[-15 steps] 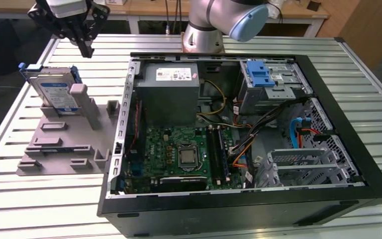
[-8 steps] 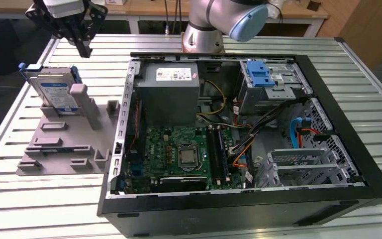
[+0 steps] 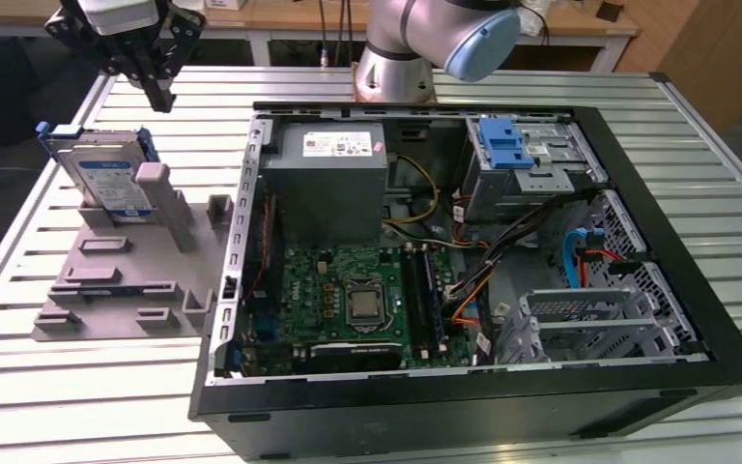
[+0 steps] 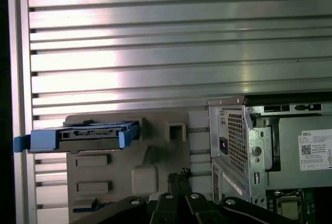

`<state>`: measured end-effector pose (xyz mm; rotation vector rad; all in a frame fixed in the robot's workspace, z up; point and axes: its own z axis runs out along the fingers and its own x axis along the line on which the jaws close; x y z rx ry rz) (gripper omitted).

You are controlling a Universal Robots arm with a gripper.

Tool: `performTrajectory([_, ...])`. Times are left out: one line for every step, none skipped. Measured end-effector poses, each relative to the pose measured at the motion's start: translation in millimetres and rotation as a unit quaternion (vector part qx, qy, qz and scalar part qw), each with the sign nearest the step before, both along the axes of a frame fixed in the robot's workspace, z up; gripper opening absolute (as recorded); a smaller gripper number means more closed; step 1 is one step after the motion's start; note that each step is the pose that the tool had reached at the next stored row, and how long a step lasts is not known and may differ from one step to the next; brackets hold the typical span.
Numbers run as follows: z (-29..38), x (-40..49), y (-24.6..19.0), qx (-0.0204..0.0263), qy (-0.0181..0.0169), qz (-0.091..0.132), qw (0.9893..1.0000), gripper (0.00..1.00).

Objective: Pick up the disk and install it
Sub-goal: 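Reach for the disk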

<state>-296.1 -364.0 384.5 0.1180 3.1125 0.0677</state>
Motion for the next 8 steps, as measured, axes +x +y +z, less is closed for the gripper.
performTrajectory([0.0, -0.5, 0.0, 0.0000, 0.0000, 0.000, 1.0000, 0.11])
performTrajectory([0.0, -1.2, 0.0, 0.0000, 0.0001, 0.000, 1.0000, 0.11])
performTrajectory([0.0, -1.9, 0.1, 0.0000, 0.0001, 0.000, 1.0000, 0.11])
performTrajectory([0.0, -2.7, 0.2, -0.0001, 0.0001, 0.000, 1.0000, 0.11])
performTrajectory([-0.1, -3.6, 0.3, -0.0001, 0.0001, 0.000, 1.0000, 0.11])
performTrajectory([-0.1, -4.7, 0.4, 0.0000, 0.0000, 0.000, 1.0000, 0.11])
performTrajectory([-0.2, -5.8, 0.4, 0.0000, 0.0000, 0.000, 1.0000, 0.11])
performTrajectory([-0.2, -6.7, 0.5, 0.0000, 0.0000, 0.000, 1.0000, 0.11])
